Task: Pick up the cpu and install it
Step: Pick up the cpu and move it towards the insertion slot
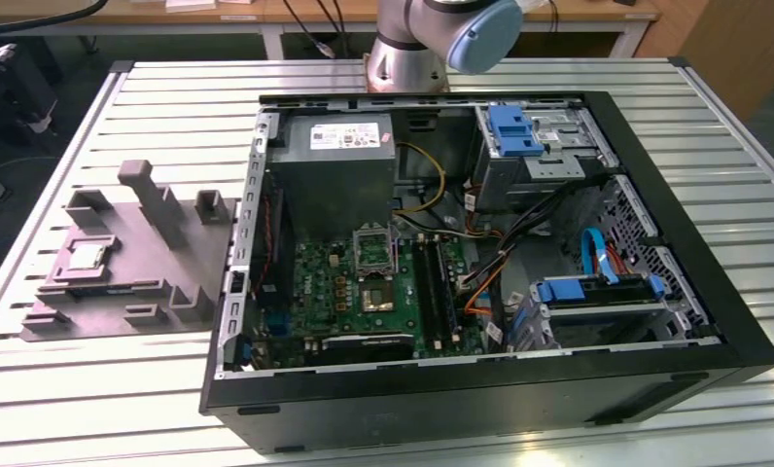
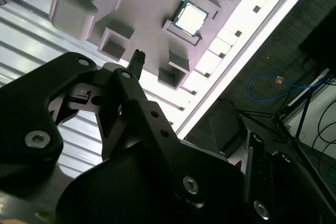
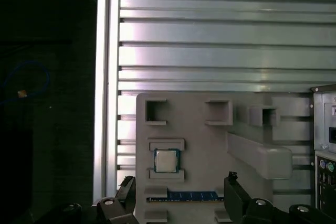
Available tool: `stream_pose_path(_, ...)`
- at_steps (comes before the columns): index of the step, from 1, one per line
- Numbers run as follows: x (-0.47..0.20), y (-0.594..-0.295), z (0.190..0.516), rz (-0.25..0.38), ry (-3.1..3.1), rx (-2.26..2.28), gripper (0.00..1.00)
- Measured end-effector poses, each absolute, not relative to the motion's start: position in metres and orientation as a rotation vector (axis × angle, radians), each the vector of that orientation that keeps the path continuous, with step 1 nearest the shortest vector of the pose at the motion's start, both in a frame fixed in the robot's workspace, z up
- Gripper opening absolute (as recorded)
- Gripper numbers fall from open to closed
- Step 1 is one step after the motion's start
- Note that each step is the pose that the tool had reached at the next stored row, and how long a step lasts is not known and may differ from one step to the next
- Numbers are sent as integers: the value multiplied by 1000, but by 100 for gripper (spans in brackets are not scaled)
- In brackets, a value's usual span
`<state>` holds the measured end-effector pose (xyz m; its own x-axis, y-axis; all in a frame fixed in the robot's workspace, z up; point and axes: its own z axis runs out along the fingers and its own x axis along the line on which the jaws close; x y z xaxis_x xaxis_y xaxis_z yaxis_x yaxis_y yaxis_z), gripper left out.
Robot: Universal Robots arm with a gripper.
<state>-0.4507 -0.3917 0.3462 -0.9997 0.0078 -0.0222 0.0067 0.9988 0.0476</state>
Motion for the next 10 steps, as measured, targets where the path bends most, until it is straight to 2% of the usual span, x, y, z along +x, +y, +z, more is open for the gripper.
stream_pose_path(10, -451, -392, 343, 78, 3118, 11, 76)
